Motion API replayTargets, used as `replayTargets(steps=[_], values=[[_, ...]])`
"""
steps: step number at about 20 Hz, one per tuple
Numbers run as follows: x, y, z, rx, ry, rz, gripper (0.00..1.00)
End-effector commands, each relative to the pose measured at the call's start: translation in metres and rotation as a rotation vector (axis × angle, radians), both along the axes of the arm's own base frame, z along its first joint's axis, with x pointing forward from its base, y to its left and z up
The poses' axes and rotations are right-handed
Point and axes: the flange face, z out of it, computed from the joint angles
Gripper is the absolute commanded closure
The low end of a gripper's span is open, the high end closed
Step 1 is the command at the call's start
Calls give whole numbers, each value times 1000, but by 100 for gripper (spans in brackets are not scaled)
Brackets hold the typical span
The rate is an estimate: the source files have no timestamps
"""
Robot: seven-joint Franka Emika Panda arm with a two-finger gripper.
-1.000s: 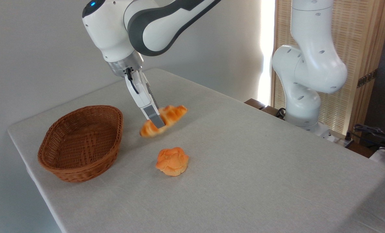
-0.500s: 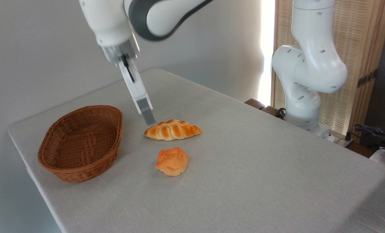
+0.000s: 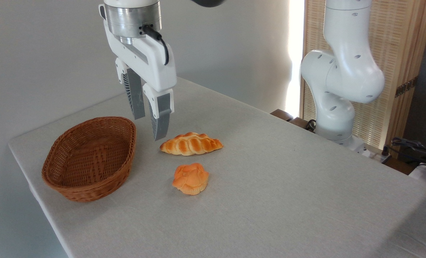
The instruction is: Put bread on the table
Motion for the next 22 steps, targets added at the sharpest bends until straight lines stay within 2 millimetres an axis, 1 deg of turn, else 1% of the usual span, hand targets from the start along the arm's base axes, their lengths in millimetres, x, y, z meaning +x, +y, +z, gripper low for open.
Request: replayTargets(steps=[1, 3, 5, 6, 7, 18, 22], values=[[2, 17, 7, 10, 26, 51, 0], [0, 18, 8, 13, 39, 56, 0], [-1, 21, 10, 57, 48, 72, 0], [-2, 19, 10, 72, 55, 84, 0], [-2, 11, 10, 76, 56, 85, 0], [-4, 26, 10, 121, 66, 101, 0], [-4, 28, 10, 141, 63, 86, 0]])
